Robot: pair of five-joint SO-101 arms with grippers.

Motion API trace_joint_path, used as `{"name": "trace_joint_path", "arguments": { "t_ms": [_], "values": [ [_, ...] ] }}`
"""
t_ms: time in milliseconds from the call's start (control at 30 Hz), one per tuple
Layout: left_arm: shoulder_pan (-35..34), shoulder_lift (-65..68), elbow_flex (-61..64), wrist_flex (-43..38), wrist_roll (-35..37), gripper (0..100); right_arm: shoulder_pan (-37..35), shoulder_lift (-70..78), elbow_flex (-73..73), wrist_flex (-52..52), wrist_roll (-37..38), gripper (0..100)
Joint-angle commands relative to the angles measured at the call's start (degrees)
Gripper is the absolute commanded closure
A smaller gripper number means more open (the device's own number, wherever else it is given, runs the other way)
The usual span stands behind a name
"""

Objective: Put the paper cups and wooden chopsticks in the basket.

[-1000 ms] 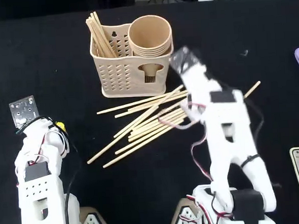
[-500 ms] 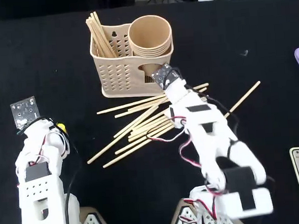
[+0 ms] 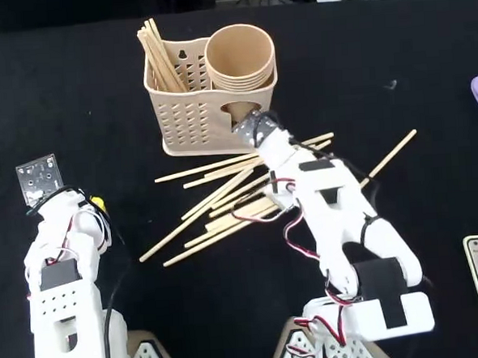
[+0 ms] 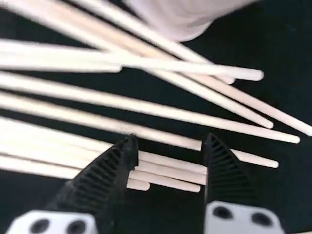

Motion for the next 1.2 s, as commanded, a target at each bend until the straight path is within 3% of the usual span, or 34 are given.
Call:
{"name": "trace_joint_path", "arguments": {
  "t_ms": [0, 300, 533, 667, 833, 1167],
  "values": [
    [0.0, -0.9, -0.5, -1.3, -0.4, 86, -0.4, -2.2, 0.9, 5.5, 6.0, 77.6],
    [0.0, -0.9, -0.5, -1.3, -0.4, 86, -1.1, -23.1, 5.4, 13.0, 11.4, 77.3],
    [0.0, -0.9, -0.6, -1.4, -0.4, 86, -17.8, -35.4, 15.3, 22.5, 13.9, 74.3],
    [0.0, -0.9, -0.6, -1.4, -0.4, 86, -23.0, -35.2, 17.2, 22.6, 14.1, 71.7],
    [0.0, -0.9, -0.5, -1.4, -0.4, 86, -22.9, -30.8, 17.1, 20.9, 17.1, 71.7],
    [0.0, -0.9, -0.4, -1.4, -0.4, 86, -16.1, -18.2, 8.4, 18.1, 22.4, 71.7]
  ]
}}
